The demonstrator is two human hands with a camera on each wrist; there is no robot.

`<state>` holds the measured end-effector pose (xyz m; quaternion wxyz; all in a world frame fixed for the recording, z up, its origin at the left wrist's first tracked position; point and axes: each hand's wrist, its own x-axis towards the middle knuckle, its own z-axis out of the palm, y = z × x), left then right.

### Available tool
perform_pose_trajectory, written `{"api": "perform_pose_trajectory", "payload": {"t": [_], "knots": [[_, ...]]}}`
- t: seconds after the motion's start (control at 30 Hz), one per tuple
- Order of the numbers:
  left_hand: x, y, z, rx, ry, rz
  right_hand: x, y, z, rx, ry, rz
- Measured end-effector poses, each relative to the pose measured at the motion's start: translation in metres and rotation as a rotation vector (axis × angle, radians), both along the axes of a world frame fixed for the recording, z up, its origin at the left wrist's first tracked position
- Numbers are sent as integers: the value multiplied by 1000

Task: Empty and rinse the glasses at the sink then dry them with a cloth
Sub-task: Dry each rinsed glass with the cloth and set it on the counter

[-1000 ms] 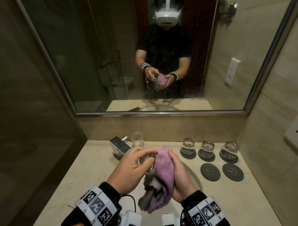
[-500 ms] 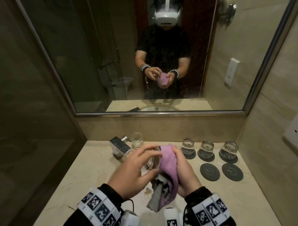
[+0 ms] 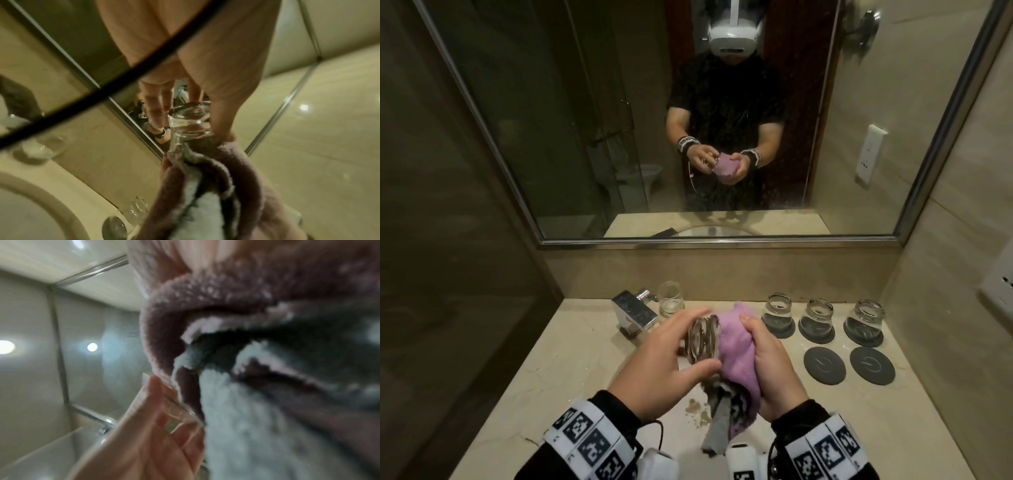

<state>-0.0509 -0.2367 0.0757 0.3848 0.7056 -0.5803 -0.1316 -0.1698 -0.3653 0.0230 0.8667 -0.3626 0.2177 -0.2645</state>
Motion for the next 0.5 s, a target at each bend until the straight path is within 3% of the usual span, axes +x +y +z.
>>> {"api": "perform_pose_trajectory", "payload": {"t": [0.07, 0.13, 0.2, 0.3, 0.43, 0.5], "knots": [[-2, 0, 1, 43, 258, 103, -3, 4, 8, -33, -35, -76], [-2, -3, 2, 45, 377, 123, -3, 5, 8, -57, -67, -121], [-5, -3, 5, -1, 266, 64, -2, 5, 8, -15, -67, -131], [-4, 0, 6, -52, -37, -51, -3, 4, 12, 74, -86, -60], [-6, -1, 4, -22, 222, 44, -3, 8, 11, 48, -117, -144], [-2, -3, 2, -33, 236, 42, -3, 11, 12, 64, -155, -136]]}}
